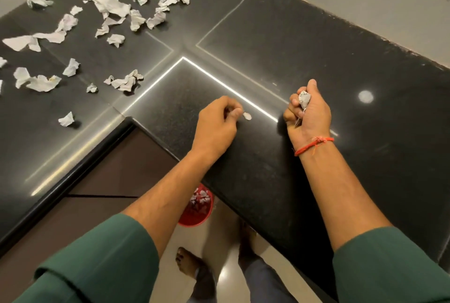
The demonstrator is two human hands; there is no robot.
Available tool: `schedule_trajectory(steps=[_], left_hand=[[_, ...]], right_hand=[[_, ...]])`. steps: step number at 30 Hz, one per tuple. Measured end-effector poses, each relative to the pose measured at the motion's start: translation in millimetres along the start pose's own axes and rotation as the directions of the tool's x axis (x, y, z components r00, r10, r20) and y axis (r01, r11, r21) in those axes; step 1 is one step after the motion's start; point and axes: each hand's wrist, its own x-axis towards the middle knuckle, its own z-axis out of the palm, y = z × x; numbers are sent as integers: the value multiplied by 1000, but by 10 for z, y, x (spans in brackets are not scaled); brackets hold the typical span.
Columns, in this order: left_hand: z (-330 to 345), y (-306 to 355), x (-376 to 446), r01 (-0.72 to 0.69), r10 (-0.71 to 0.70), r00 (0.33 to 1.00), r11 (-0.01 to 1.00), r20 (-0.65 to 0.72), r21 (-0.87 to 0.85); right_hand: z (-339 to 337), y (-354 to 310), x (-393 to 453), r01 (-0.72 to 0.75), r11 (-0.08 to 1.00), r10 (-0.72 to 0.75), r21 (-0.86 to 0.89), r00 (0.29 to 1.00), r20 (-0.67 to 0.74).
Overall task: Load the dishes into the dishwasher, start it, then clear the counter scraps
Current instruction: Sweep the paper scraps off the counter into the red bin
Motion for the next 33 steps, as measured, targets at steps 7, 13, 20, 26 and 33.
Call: schedule_trajectory(steps=[7,13,20,26,33], left_hand=[[-403,-239,-418,172,-193,981,929,-33,-328],[-477,-319,-655,164,-194,980,914,-46,-370],[-471,-267,-576,186,-185,982,944,30,-273],[-409,-280,-529,187,-196,981,936,1,-298],[-402,-301,-537,185,-198,980,926,-6,-329]], right_hand=[[209,415,-407,1,997,-3,-82,1000,-24],[382,653,-659,29,989,-41,-148,996,-79],[215,446,-533,402,152,-276,-903,894,352],[211,414,-411,439,-215,-207,-873,853,480],[249,481,-516,378,-120,-240,-918,886,396]])
